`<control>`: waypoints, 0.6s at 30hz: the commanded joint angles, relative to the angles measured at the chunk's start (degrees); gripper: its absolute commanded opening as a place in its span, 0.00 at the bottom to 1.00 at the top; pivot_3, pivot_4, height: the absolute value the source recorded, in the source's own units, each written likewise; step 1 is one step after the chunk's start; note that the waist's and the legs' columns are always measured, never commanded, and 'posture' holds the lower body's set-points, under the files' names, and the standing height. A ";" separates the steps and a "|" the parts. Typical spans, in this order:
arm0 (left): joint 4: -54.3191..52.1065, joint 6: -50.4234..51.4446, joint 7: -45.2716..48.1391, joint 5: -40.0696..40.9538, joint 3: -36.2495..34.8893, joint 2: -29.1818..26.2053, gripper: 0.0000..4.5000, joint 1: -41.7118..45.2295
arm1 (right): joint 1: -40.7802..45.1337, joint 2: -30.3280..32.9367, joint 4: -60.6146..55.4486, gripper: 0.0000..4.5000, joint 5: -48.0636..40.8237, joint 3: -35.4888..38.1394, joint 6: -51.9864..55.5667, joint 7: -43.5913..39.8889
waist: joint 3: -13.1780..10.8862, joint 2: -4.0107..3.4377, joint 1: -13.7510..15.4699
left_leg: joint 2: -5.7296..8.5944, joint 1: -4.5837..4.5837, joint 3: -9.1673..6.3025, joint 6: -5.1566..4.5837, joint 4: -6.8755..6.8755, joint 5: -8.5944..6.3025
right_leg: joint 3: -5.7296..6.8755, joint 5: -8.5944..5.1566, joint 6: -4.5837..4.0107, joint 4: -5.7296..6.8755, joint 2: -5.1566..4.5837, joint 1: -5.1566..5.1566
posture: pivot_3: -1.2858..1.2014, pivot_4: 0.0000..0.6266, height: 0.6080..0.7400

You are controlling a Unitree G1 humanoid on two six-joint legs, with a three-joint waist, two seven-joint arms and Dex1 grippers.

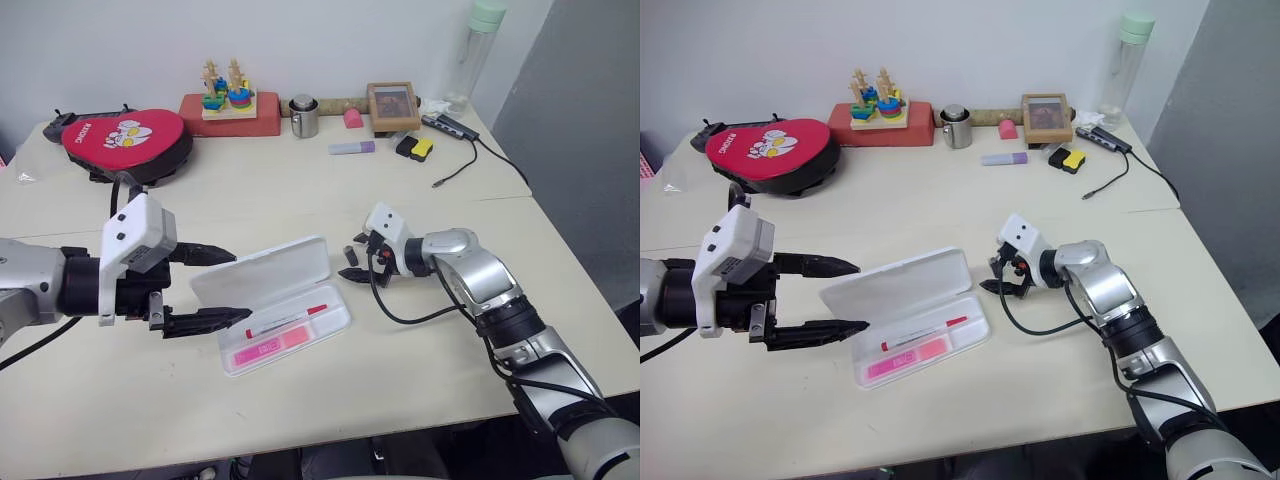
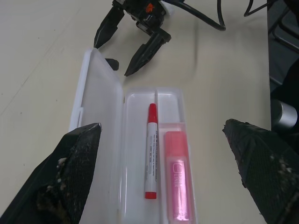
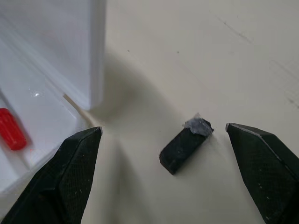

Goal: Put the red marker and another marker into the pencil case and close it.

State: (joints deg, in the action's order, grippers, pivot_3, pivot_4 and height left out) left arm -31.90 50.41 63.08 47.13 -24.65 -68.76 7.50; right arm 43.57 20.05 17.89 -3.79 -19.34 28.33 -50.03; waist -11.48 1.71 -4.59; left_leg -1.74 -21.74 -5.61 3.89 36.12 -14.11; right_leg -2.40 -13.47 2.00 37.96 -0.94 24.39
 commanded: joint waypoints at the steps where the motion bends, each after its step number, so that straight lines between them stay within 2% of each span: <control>1: -1.22 -0.59 -0.75 0.13 -0.56 -0.37 1.00 0.64 | 1.58 -0.33 3.97 0.99 1.45 0.74 -3.92 0.62 | 0.00 0.00 -0.01 | 0.00 0.00 0.00 0.00 0.00 0.00 | 0.00 0.00 0.00 0.00 0.00 0.00 | 0.52 0.24 1.00; 8: -1.87 -0.20 -2.29 0.45 -0.95 0.09 1.00 0.11 | 2.82 -1.11 11.33 0.99 3.31 1.20 -7.79 1.74 | 0.00 0.00 -0.11 | 0.00 0.05 0.00 0.00 0.00 0.00 | -0.01 0.00 0.00 0.02 0.00 -0.02 | 0.52 0.24 1.00; 9: -2.00 -0.13 -2.48 0.49 -1.03 0.15 1.00 0.00 | 2.93 -1.20 11.84 0.93 3.40 1.31 -7.96 1.80 | 0.00 0.01 -0.12 | 0.00 0.08 0.00 0.00 0.01 0.00 | -0.01 0.01 0.00 0.02 0.00 -0.06 | 0.52 0.24 1.00; 11: -2.09 -0.07 -2.91 0.43 -1.10 0.22 1.00 -0.13 | 2.81 -1.05 11.67 0.88 3.53 1.17 -8.30 1.17 | 0.01 0.01 -0.12 | 0.00 0.18 0.00 0.00 0.01 0.00 | -0.01 0.01 0.00 0.02 0.00 -0.17 | 0.52 0.24 1.00; 12: -2.04 -0.12 -3.05 0.37 -1.08 0.21 1.00 -0.14 | 2.80 -1.03 11.60 0.81 3.59 1.08 -8.41 0.97 | 0.01 0.01 -0.10 | 0.00 0.26 0.01 0.00 0.01 0.00 | -0.02 0.01 0.01 0.02 0.00 -0.23 | 0.52 0.24 1.00; 18: -2.27 0.10 -4.19 0.80 -0.78 0.45 1.00 0.26 | 2.86 -0.88 10.97 0.49 3.84 1.02 -8.00 0.58 | 0.01 0.01 -0.06 | 0.01 0.27 0.01 0.00 0.01 0.00 | -0.04 0.01 0.01 0.02 0.00 -0.25 | 0.52 0.24 1.00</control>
State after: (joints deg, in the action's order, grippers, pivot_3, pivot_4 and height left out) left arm -33.27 50.75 59.32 47.55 -24.49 -68.26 7.30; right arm 46.04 18.53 28.91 -1.24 -19.11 20.06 -49.92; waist -11.47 1.71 -4.65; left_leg -1.73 -21.46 -5.59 3.89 36.13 -14.11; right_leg -2.44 -13.46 2.01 37.98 -0.94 24.14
